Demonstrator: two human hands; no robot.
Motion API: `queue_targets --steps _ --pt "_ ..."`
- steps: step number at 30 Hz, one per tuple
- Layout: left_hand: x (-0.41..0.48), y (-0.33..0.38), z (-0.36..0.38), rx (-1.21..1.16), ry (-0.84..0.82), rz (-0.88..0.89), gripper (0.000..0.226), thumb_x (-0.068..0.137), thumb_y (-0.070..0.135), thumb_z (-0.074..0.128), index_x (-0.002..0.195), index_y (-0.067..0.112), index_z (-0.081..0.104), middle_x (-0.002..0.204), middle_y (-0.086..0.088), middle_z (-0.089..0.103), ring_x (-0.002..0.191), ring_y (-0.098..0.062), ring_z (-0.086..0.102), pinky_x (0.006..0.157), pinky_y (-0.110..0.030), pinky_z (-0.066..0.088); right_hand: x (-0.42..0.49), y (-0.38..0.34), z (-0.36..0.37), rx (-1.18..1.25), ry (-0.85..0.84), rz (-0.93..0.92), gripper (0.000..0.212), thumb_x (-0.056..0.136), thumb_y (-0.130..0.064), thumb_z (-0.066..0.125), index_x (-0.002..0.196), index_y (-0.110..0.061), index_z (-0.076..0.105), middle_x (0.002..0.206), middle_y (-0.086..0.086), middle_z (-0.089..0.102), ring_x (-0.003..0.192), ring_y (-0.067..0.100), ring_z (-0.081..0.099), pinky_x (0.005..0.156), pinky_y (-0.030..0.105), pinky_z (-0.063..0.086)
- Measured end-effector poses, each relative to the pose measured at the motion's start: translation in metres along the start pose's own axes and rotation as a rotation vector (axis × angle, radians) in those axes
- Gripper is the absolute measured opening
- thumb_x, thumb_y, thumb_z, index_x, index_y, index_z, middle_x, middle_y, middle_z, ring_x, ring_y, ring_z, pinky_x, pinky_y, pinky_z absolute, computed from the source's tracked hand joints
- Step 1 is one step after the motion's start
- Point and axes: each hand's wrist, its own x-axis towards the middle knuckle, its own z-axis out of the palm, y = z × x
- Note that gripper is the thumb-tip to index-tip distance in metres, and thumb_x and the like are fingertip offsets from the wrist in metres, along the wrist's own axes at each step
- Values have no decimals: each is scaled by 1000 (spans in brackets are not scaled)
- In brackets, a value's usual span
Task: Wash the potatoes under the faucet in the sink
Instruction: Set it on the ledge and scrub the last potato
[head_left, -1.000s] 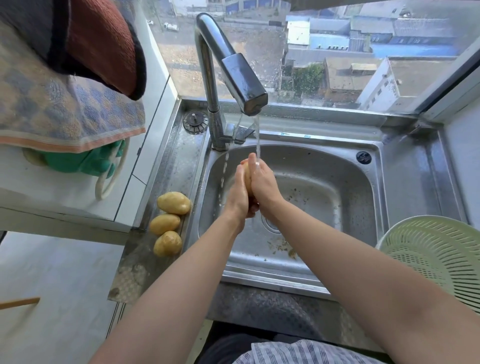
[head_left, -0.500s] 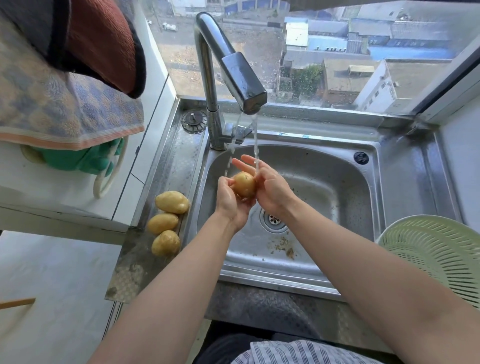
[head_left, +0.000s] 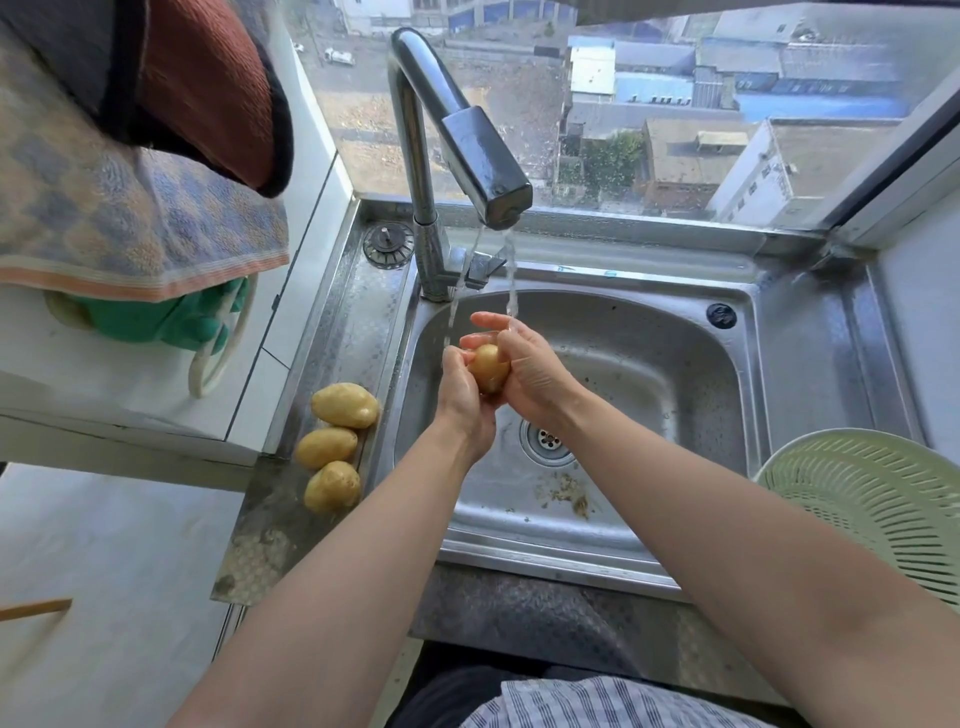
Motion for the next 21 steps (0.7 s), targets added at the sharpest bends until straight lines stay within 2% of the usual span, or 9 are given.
queue_targets --steps 1,3,5,8,12,16,21 --pt "0 0 1 4 9 0 41 94 23 22 89 10 61 83 -11 62 81 -19 58 67 -28 47 0 -1 0 11 4 5 35 66 -2 53 100 -6 62 84 16 60 68 19 55 62 28 43" --pt "-1 1 2 3 32 -7 40 94 23 23 91 10 61 85 -12 62 82 -20 58 67 -28 48 2 0 -1 24 7 -1 29 77 5 44 100 -5 59 86 19 61 70 21 57 62 28 46" --pt "0 2 1 -4 42 -15 40 93 25 24 93 10 60 87 -12 62 85 -21 58 70 -30 49 6 5 -2 50 23 -1 32 84 9 33 100 -4 58 89 20 61 73 22 58 61 29 48" --pt "-1 2 1 -3 47 -19 39 94 24 24 87 10 60 84 -12 61 82 -20 57 70 -30 48 9 9 -1 77 36 10 31 77 2 40 102 -4 58 90 20 62 75 22 57 59 28 46" --pt "-3 2 5 -4 61 -35 37 94 24 26 91 10 60 83 -12 60 80 -20 57 64 -29 48 11 10 -7 54 61 -1 33 76 8 38 98 -6 58 96 25 63 77 25 59 59 30 49" --pt "-4 3 8 -15 68 -28 37 95 24 26 82 12 59 79 -11 59 77 -19 55 64 -29 47 12 8 -6 64 79 14 27 74 -1 45 97 -7 58 96 22 64 76 23 57 59 29 47" --pt "-6 5 6 0 72 -33 38 95 25 25 84 12 59 81 -11 59 78 -20 56 65 -29 47 12 7 -5 67 33 8 30 82 9 33 97 -7 54 95 24 62 76 24 55 57 28 46"
